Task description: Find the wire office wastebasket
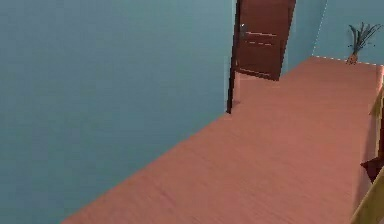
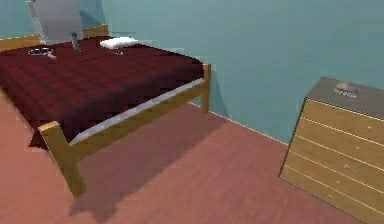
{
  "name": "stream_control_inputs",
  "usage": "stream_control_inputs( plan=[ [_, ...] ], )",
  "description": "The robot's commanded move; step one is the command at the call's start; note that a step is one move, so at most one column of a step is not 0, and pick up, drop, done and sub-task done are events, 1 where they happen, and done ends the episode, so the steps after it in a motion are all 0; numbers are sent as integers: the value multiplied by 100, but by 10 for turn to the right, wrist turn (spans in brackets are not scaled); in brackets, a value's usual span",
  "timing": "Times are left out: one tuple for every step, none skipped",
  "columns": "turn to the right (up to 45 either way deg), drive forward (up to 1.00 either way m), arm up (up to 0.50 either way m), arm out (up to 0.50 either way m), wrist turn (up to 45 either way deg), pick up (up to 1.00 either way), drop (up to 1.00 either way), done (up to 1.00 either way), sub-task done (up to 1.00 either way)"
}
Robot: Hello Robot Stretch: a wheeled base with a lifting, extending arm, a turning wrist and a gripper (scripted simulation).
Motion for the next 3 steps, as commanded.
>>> stream_control_inputs(
  plan=[
    [0,35,0,0,0,0,0,0,0],
    [360,0,0,0,0,0,0,0,0],
    [0,75,0,0,0,0,0,0,0]
  ],
)
